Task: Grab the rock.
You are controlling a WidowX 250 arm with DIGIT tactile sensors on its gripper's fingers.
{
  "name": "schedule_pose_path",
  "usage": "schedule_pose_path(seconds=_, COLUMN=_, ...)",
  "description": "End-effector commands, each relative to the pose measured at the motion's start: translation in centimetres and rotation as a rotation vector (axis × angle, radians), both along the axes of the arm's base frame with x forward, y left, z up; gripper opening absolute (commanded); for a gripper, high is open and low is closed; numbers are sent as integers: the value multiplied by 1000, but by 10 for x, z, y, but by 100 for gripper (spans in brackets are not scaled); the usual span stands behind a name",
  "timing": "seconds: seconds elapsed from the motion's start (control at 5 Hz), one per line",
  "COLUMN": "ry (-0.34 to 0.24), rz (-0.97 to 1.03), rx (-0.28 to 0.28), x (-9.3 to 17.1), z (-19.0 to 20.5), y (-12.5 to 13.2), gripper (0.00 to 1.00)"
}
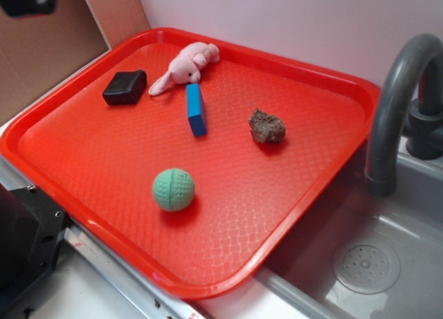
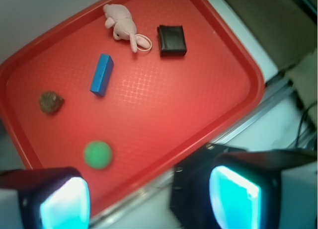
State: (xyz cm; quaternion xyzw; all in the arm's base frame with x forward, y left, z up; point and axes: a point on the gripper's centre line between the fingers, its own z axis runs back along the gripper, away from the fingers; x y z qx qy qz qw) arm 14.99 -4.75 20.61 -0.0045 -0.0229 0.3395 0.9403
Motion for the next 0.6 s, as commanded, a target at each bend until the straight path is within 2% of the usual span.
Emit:
schedule_pose_path(seconds=0.0, ry=-80, rz=213, rx=-29, x=56, z=-19, y=-21, gripper=100)
schedule_pose_path(seconds=0.2, ry=-128, rz=306, rx=-40, x=83, z=-38, y=-30, gripper=100)
schedule_pose_path(seconds=0.4, ry=-137, rz=332, rx=-80, x=113, z=-65, y=-42, gripper=100)
